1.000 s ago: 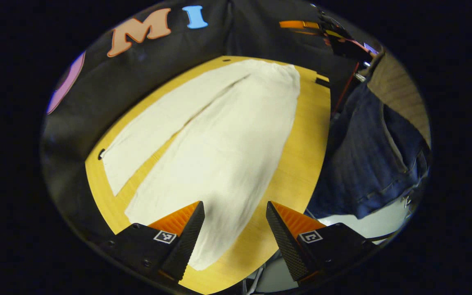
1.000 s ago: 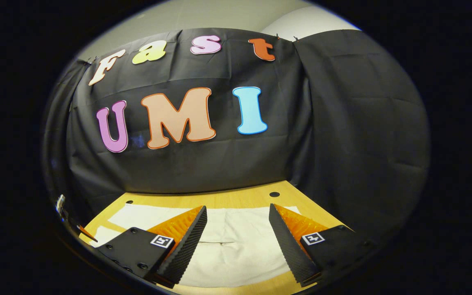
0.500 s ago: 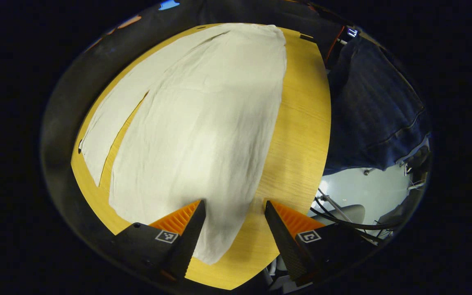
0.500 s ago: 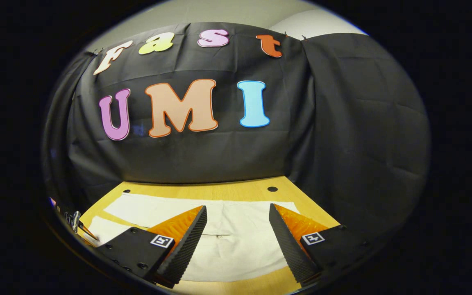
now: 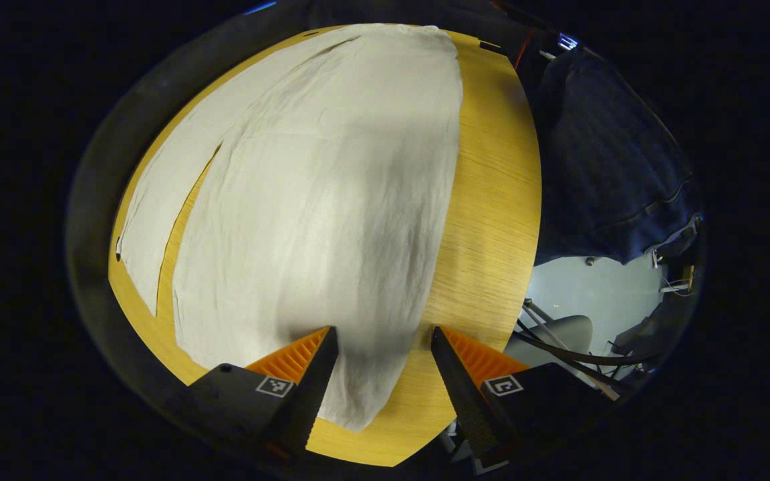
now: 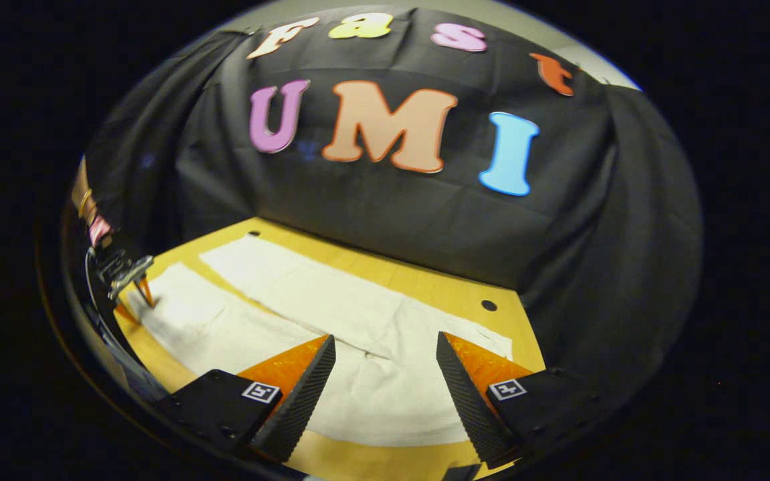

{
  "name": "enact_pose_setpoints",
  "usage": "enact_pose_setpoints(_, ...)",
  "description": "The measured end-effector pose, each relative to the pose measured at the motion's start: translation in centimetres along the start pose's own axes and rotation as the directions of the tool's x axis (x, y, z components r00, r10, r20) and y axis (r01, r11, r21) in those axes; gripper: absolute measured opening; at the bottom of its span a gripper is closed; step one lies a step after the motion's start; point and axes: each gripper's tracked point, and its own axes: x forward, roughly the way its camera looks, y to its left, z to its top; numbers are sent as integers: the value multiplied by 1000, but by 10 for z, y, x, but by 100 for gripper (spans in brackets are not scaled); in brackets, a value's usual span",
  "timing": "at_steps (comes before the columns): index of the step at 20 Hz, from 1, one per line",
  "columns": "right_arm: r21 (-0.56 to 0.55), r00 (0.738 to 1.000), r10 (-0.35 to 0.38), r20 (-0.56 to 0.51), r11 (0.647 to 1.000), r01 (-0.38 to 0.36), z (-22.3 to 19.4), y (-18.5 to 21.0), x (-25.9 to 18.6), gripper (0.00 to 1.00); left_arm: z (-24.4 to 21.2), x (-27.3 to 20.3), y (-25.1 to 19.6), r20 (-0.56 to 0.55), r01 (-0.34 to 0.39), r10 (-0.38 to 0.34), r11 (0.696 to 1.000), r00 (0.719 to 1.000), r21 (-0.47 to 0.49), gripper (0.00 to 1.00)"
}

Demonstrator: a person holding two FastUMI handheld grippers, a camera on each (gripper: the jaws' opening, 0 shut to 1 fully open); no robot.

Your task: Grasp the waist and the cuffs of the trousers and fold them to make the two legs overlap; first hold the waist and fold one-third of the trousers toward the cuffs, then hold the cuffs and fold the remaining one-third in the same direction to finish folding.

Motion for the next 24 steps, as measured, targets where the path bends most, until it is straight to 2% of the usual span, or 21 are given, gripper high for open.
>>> enact_pose_setpoints(2, -95, 990, 107, -88, 989, -115, -30, 13, 7, 98, 1, 0, 0, -16, -2, 2, 1000, 1000, -12, 87)
enact_pose_setpoints(3, -136, 976, 161, -144, 974, -181, -49, 17, 11, 99, 1, 1, -1, -25, -5, 4, 1000, 1000, -16, 86)
enact_pose_setpoints(4, -178, 957, 208, -203, 953, -245, -66, 21, 13, 98, 2, 1, -1, -36, -8, 7, 1000, 999, -23, 82)
enact_pose_setpoints(5, -220, 934, 246, -258, 927, -304, -83, 25, 14, 98, 0, 1, -1, -49, -12, 11, 1000, 999, -29, 84)
enact_pose_setpoints(8, -300, 861, 320, -395, 841, -450, -128, 25, 13, 98, 0, 3, -1, -79, -18, 15, 999, 997, -35, 83)
enact_pose_setpoints(16, -318, 690, 359, -628, 691, -649, -190, 22, 16, 98, -5, 8, 2, -146, -17, 12, 999, 989, -30, 83)
enact_pose_setpoints(20, -292, 629, 357, -691, 658, -694, -205, 18, 17, 98, -6, 10, 2, -155, -17, 12, 999, 988, -35, 83)
enact_pose_setpoints(24, -275, 588, 362, -724, 630, -726, -208, 18, 15, 98, -2, 8, -2, -162, -19, 13, 999, 987, -37, 83)
